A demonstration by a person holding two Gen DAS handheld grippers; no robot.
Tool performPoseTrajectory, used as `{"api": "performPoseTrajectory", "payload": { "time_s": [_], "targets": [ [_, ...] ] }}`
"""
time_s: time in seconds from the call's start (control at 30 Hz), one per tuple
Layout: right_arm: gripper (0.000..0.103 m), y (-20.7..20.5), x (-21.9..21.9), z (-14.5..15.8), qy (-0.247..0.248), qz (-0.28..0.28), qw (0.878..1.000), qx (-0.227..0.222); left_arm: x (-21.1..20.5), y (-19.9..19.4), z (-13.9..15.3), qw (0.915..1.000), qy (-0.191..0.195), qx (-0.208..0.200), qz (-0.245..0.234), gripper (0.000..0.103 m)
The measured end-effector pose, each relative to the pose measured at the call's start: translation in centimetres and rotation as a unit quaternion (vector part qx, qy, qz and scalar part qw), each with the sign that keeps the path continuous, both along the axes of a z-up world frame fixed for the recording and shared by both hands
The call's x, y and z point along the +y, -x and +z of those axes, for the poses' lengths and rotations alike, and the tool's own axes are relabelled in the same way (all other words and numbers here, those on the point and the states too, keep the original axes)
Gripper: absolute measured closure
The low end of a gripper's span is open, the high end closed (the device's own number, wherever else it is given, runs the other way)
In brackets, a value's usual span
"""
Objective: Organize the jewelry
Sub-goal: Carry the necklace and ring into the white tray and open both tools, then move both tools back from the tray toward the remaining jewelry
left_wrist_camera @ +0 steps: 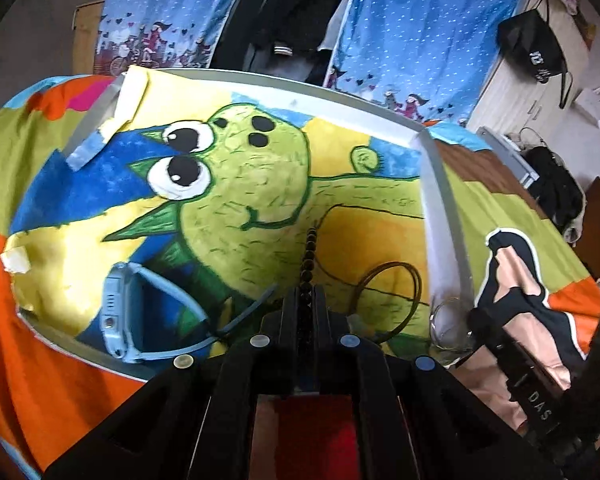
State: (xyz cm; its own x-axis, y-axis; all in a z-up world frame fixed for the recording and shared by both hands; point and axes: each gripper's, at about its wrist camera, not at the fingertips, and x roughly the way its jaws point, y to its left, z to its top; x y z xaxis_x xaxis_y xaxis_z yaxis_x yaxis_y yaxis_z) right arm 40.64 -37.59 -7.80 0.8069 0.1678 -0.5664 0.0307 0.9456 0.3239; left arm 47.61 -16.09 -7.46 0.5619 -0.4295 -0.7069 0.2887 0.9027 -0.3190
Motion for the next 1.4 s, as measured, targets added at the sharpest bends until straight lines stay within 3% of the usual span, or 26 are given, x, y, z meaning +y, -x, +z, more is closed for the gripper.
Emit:
{"api": "performPoseTrajectory", "payload": {
  "time_s": [0.03, 0.07, 0.1, 0.17, 0.3, 0.37, 0.5, 0.57, 0.7, 0.97, 1.27, 1.4],
  "targets": [
    [0.090, 0.1, 0.0, 0.1, 0.002, -0.001, 1.000, -0.002, 0.0, 0.1, 0.1, 1.0000, -0.003, 0.001, 0.001, 0.093],
    [0.080, 0.1, -0.1, 0.3, 0.004, -0.001, 1.000, -0.004, 0.1, 0.2, 0.2, 1.0000, -0.008, 0.001, 0.005, 0.078],
    [0.076, 0.3, -0.1, 0.5, 0.006, -0.001, 1.000, -0.010, 0.1, 0.4, 0.5, 0.9999, -0.013, 0.000, 0.011, 0.056],
    [0.072, 0.6, -0.1, 0.9, 0.009, -0.003, 1.000, -0.019, 0.6, 1.0, 1.2, 0.9995, -0.010, -0.011, 0.028, 0.042],
    [0.070, 1.3, -0.1, 1.8, 0.031, -0.012, 0.999, -0.033, 1.5, 1.9, 2.7, 0.9985, -0.013, -0.019, 0.050, 0.042],
    [0.056, 1.9, -0.2, 2.6, 0.040, -0.018, 0.998, -0.046, 2.0, 2.7, 3.6, 0.9977, -0.013, -0.028, 0.061, 0.040],
    [0.034, 3.9, -0.2, 4.5, 0.050, -0.026, 0.995, -0.086, 3.1, 5.1, 5.8, 0.9945, -0.007, -0.061, 0.084, 0.012],
    [0.021, 5.1, -0.2, 5.3, 0.050, -0.027, 0.993, -0.107, 3.6, 6.6, 7.0, 0.9925, 0.000, -0.081, 0.092, 0.007],
    [0.000, 8.1, 0.3, 6.8, 0.064, -0.029, 0.985, -0.157, 4.6, 9.8, 8.9, 0.9873, -0.002, -0.120, 0.104, 0.002],
    [0.000, 14.5, 2.1, 9.1, 0.086, -0.043, 0.975, -0.199, 6.8, 17.9, 11.2, 0.9787, -0.011, -0.177, 0.104, 0.002],
    [0.000, 22.9, 4.6, 11.6, 0.107, -0.049, 0.962, -0.247, 9.7, 26.7, 12.2, 0.9736, -0.023, -0.206, 0.095, 0.002],
    [0.000, 25.0, 6.2, 11.5, 0.114, -0.032, 0.964, -0.240, 11.0, 29.7, 12.1, 0.9731, -0.026, -0.208, 0.095, 0.002]
  ]
}}
